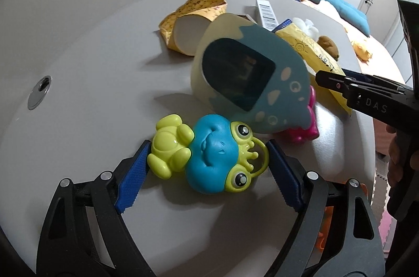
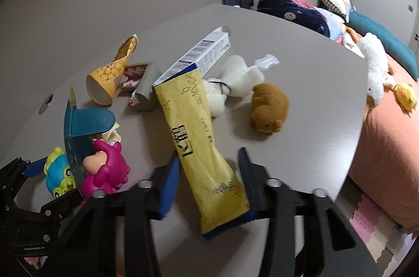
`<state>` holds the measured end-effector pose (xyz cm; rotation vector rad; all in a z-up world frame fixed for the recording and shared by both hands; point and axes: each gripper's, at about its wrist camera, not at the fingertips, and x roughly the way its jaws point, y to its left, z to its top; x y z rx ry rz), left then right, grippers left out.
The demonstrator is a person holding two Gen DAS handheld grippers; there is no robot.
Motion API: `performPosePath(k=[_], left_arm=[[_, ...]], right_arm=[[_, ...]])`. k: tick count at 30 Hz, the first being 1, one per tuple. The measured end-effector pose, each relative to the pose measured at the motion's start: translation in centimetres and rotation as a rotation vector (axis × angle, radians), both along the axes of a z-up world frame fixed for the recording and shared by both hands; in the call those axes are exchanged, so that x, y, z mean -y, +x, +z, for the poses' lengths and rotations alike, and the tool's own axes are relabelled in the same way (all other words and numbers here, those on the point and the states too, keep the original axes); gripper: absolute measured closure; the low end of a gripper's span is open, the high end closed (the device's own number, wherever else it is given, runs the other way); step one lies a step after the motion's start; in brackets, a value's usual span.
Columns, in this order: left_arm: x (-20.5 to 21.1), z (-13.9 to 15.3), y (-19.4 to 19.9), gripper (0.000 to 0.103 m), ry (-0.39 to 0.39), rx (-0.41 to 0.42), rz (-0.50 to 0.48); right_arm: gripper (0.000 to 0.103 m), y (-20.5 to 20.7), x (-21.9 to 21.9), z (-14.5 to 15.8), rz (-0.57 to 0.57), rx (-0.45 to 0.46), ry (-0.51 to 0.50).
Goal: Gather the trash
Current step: 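Grasp the blue-green frog toy with the left gripper while the right gripper grasps the yellow packet, then carry frog toy and yellow packet to the black bin and open both grippers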
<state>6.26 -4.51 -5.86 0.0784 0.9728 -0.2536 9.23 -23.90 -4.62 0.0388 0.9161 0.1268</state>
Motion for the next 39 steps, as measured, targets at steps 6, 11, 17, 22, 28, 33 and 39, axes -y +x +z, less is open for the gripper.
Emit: performPosePath(k=[6, 11, 17, 22, 28, 33, 39], left_arm=[[-0.6, 0.4, -0.1, 0.020, -0.009, 0.006, 0.013], [-0.7, 1.0, -0.4, 0.020, -0.009, 0.019, 0.026], [-0.8, 2.4, -0.9, 0.020, -0.018, 0.049, 0.038], [-0.1, 3.8, -1.5, 0.020, -0.023, 0.081, 0.019], [1.3, 5.0, -2.4, 0.020, -0.028, 0.103, -0.010], [3.0, 6.2, -3.2, 0.020, -0.022, 0.128, -0.040], [5.3, 6.9, -3.7, 0.020, -0.033, 0.139, -0.073]], right_arm=[[0.080, -0.6, -0.1, 0.5, 0.012, 0.011, 0.027], [0.082, -1.7, 0.1, 1.6, 0.007, 0.036, 0.043], [0.082, -3.2, 1.2, 3.3, -0.016, 0.067, 0.076], [0.082, -4.6, 2.3, 4.5, -0.034, 0.096, 0.077], [0.082, -6.0, 3.7, 5.1, -0.060, 0.109, 0.087], [0.082, -7.5, 5.4, 5.5, -0.087, 0.123, 0.096], [0.082, -9.1, 7.8, 6.2, -0.123, 0.147, 0.099]])
